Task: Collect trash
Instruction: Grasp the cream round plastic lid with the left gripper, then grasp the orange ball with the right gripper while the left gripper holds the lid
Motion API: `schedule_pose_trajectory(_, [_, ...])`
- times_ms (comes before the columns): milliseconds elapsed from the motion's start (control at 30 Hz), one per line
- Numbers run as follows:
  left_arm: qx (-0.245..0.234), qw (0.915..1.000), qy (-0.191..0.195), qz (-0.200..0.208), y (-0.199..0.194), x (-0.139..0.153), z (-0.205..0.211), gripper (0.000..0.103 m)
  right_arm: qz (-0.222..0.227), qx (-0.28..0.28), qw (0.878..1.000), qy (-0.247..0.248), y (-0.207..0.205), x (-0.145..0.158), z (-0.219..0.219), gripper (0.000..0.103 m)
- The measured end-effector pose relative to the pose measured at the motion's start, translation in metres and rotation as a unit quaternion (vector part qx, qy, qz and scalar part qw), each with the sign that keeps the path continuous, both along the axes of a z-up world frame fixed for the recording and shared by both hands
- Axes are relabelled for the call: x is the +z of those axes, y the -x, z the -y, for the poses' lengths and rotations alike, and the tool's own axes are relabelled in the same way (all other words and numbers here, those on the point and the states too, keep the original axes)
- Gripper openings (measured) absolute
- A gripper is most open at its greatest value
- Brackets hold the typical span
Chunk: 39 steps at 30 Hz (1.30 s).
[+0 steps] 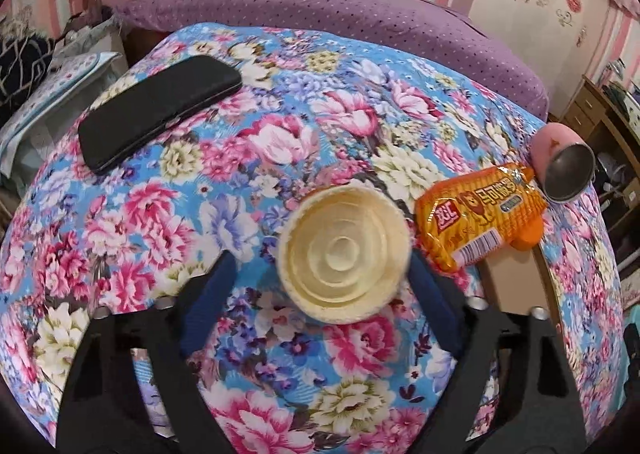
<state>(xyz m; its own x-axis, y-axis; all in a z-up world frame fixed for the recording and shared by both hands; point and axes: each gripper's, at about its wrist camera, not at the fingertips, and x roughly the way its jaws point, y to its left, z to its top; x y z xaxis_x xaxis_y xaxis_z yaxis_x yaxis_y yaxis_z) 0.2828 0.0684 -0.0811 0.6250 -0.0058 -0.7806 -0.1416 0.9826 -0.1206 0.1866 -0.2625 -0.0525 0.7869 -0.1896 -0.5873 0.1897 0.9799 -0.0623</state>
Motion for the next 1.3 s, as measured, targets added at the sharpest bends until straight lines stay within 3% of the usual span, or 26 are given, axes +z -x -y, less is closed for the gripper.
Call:
schedule_pose_trajectory(33, [-0.011, 0.9999, -0.002, 0.002, 0.001, 0.001, 0.003, 0.061, 0.001, 0.001, 1.000, -0.001, 0.000, 0.000, -0.002, 0.098])
schedule_pose_trajectory(67, [-0.023, 0.9997, -0.003, 0.004, 0.002, 0.002, 0.005, 0.059, 0.002, 0.003, 1.000, -0.002, 0.001, 0.001, -0.004, 0.098])
schedule_pose_trajectory(200, [-0.033, 0.9992, -0.008, 0.021, 0.010, 0.015, -0.001, 0.059, 0.006, 0.023, 1.000, -0.011, -0.001, 0.008, -0.017, 0.098])
schedule_pose_trajectory(333, [-0.038, 0.9979, 0.019, 0.048, 0.018, 0.038, -0.029, 0.059, 0.004, 0.062, 0.998, 0.003, -0.010, 0.013, -0.045, 0.098])
schedule_pose_trajectory(467, [-0.011, 0.9978, 0.003, 0.066, 0.024, 0.047, -0.053, 0.059, -0.002, 0.095, 0.995, 0.019, -0.029, 0.015, -0.076, 0.098])
schedule_pose_trajectory(733, [0.031, 0.9967, 0.017, 0.073, 0.027, 0.054, -0.086, 0.059, -0.034, 0.153, 0.988, 0.015, -0.077, 0.003, -0.123, 0.097])
schedule_pose_trajectory(867, [0.035, 0.9963, 0.028, 0.074, 0.024, 0.054, -0.092, 0.059, -0.063, 0.181, 0.981, 0.016, -0.100, -0.008, -0.139, 0.080])
schedule_pose_trajectory(1100, [0.024, 0.9966, 0.026, 0.074, 0.020, 0.054, -0.083, 0.059, -0.096, 0.222, 0.970, 0.034, -0.129, -0.023, -0.169, 0.069])
schedule_pose_trajectory(1200, [0.021, 0.9964, 0.034, 0.075, 0.019, 0.055, -0.081, 0.059, -0.098, 0.233, 0.967, 0.028, -0.139, -0.022, -0.176, 0.052])
schedule_pose_trajectory(1233, [0.019, 0.9964, 0.035, 0.075, 0.019, 0.055, -0.080, 0.059, -0.100, 0.237, 0.966, 0.026, -0.142, -0.022, -0.177, 0.043])
schedule_pose_trajectory(1300, [0.014, 0.9966, 0.030, 0.075, 0.019, 0.056, -0.077, 0.059, -0.099, 0.241, 0.965, 0.023, -0.144, -0.022, -0.179, 0.041])
